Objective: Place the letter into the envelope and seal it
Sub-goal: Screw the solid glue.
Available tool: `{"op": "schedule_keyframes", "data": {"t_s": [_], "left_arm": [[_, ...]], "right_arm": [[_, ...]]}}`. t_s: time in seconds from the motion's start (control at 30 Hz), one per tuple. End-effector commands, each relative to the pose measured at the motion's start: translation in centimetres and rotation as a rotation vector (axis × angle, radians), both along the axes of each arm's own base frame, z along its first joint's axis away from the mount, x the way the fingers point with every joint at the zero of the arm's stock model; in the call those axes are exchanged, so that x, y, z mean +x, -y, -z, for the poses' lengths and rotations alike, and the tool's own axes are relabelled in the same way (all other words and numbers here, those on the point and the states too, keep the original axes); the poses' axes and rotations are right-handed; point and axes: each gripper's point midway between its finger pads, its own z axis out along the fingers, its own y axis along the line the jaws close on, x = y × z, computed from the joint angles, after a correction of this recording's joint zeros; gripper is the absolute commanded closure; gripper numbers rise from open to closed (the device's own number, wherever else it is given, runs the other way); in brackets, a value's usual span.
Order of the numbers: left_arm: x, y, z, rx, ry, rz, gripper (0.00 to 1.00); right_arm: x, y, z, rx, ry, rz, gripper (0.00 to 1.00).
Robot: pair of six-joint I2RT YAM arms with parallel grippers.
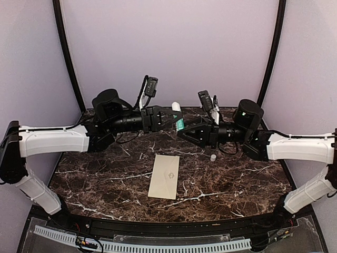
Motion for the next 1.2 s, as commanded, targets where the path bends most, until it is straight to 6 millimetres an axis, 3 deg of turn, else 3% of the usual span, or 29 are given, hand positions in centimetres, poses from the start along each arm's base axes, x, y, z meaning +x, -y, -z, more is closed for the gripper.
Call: {"op": "schedule_keyframes", "data": {"t_s": [0.0,0.57,0.83,1.17], "left_arm": [[-1.8,-1.0,-4.0,-0.084,0.100,0.038,0.96],[-1.9,-1.4,-3.8,-0.076,0.112,0.020,0.97],[1.1,-1.5,0.4,0.074,0.120,-0.154,0.99],[4.6,-2.5,3.7,0.194,0.054,-0.350,1.00]], "right_arm": [[-0.3,-0.3,-0.6,0.015,0.009,-0.038,0.60],[0.5,-0.1,-0.6,0.026,0.001,0.022,0.85],[2.6,0.1,-0.7,0.031,0.001,0.170,0.91],[6.9,-1.8,1.4,-0.135,-0.012,0.466,0.92]]}}
